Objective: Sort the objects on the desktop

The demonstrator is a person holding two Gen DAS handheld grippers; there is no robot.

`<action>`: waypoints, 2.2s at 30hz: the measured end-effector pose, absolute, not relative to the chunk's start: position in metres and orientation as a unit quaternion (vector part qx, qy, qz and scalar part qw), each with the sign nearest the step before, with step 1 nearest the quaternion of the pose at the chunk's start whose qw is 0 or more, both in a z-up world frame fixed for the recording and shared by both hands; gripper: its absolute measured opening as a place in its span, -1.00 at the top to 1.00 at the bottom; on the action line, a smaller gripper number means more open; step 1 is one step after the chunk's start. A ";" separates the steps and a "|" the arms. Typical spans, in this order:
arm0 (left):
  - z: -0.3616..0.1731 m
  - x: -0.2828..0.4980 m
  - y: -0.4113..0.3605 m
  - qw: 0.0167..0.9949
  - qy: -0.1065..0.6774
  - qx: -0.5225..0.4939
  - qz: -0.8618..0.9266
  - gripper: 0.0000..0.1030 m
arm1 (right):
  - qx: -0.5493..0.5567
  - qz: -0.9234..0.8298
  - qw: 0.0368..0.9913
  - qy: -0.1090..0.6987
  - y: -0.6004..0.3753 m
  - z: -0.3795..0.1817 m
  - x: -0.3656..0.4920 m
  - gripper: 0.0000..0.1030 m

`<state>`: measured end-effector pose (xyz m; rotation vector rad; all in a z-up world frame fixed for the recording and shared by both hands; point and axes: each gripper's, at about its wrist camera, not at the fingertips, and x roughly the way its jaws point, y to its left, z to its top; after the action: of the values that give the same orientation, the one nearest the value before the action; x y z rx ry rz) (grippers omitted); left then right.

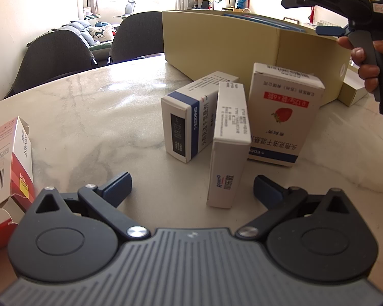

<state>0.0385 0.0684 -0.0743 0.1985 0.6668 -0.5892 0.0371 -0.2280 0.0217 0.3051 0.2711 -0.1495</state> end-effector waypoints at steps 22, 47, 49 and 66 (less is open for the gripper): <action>-0.075 0.039 0.068 0.898 0.322 0.096 -0.284 -1.00 | 0.152 -0.072 0.976 0.135 -0.230 0.023 0.033 -0.99; -0.074 0.039 0.068 0.898 0.322 0.096 -0.284 -1.00 | 0.153 -0.071 0.977 0.132 -0.227 0.023 0.036 -0.99; -0.074 0.039 0.068 0.898 0.322 0.096 -0.284 -1.00 | 0.151 -0.072 0.977 0.133 -0.225 0.023 0.037 -0.99; -0.074 0.038 0.069 0.898 0.322 0.096 -0.284 -1.00 | 0.144 -0.072 0.977 0.137 -0.226 0.018 0.040 -0.99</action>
<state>0.0385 0.0686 -0.0744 0.1988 0.6667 -0.5890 0.0405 -0.2257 0.0177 0.2901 0.2754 -0.1443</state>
